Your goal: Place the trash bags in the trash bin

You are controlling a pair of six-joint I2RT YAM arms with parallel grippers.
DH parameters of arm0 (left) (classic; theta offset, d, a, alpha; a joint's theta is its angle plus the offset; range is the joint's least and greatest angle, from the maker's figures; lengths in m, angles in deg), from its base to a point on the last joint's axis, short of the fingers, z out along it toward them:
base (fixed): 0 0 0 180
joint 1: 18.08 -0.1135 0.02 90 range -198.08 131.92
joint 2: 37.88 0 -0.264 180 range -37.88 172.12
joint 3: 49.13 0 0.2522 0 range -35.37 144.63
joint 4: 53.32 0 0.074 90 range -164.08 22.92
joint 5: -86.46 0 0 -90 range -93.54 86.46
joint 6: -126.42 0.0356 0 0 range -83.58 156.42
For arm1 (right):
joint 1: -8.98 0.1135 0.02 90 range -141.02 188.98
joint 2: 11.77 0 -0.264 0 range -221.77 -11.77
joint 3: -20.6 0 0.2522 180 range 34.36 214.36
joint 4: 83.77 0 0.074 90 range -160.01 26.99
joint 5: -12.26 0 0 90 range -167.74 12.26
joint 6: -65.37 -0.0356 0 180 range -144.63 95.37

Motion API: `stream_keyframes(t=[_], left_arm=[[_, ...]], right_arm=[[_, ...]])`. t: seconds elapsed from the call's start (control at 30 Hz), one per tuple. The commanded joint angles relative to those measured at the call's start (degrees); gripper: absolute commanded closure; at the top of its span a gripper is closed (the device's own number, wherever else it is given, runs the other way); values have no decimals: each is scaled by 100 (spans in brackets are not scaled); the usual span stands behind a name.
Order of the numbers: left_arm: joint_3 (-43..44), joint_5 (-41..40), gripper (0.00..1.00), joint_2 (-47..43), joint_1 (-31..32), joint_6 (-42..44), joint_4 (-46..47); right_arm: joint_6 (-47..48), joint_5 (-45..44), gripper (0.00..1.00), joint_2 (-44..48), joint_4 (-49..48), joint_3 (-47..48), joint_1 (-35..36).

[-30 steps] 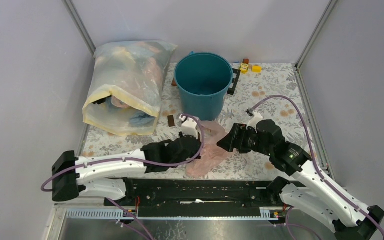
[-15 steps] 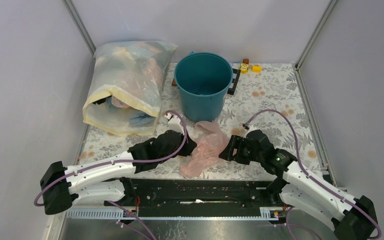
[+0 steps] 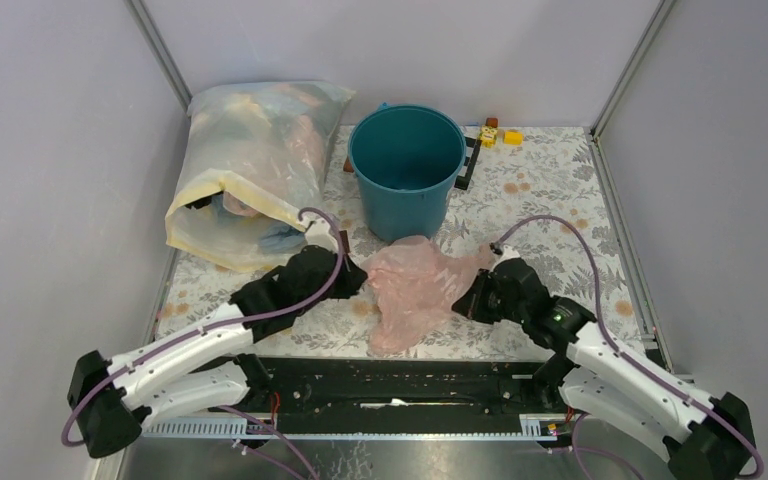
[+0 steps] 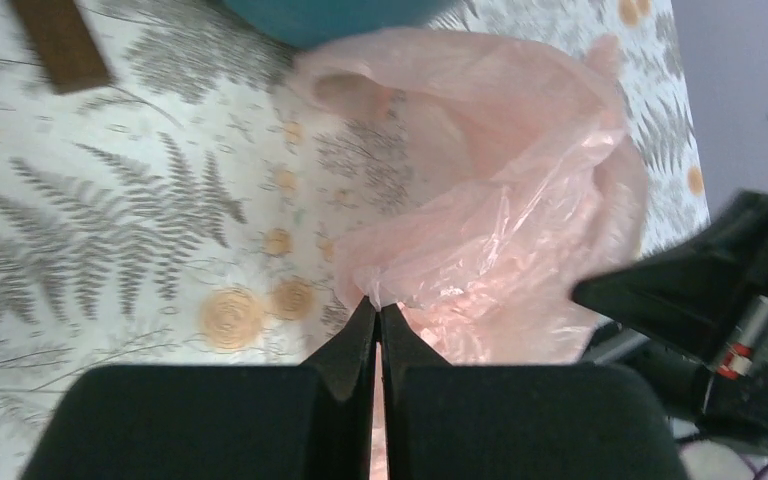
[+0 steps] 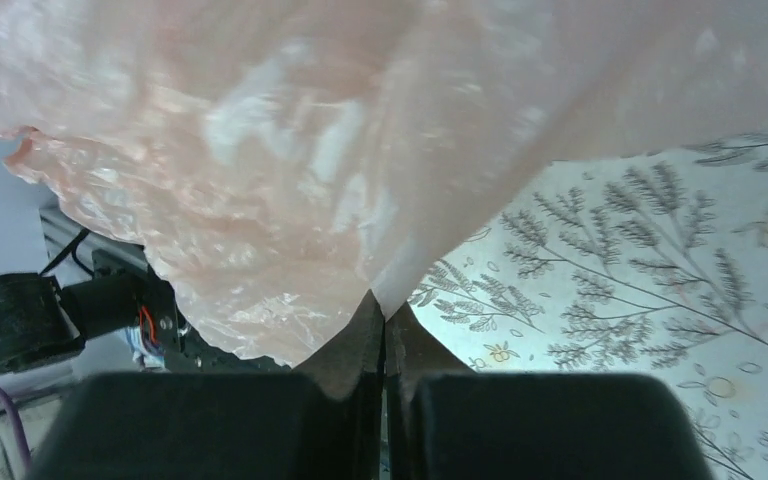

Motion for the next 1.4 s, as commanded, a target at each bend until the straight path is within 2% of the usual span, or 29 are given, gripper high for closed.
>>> stream_keyframes(t=[0.0,0.27,0.43,0.57,0.63,0.73,0.8,0.87,0.97,1.0,1.07,1.13,1.17,1.2,1.3,1.37], left_arm=[[85,-49,100,-563,-581,147,-500],[-314,123,100,-876,-1526,246,-819],[-454,294,100,-840,-1895,279,-777],[-477,378,100,-851,-2053,331,-775],[-465,387,100,-857,-2101,333,-789],[-475,471,100,-876,-2132,323,-740],[-472,697,99,-882,-2133,387,-643],[-541,1202,81,-926,-2133,542,-326],[-688,2026,32,-926,-2133,644,195],[-697,2121,25,-856,-2133,630,260],[-708,2387,20,-678,-2126,587,397],[-756,2666,19,-488,-2085,499,580],[-779,2753,19,-425,-2016,450,677],[-805,2761,19,-379,-1902,402,753],[-729,2313,19,-244,-1368,319,719],[-663,1963,19,-66,-1185,170,532]], right_arm=[[228,-1044,100,632,987,463,22],[-300,-2693,100,1549,2262,646,15],[-646,-3269,100,1646,2588,800,15],[-248,-2837,100,1673,2319,759,16],[134,-2118,97,1658,1966,693,18],[442,-1063,87,1555,1462,577,18],[534,-517,85,1366,1213,543,22],[615,-135,85,1138,1079,557,14],[661,66,85,816,966,544,14],[662,132,84,736,910,509,16],[640,405,82,608,675,406,14],[566,784,79,463,223,271,14],[528,1020,82,371,-1,200,14],[477,1258,85,278,-271,125,16],[313,1529,85,6,-788,30,51],[260,1585,74,-104,-969,26,97]])
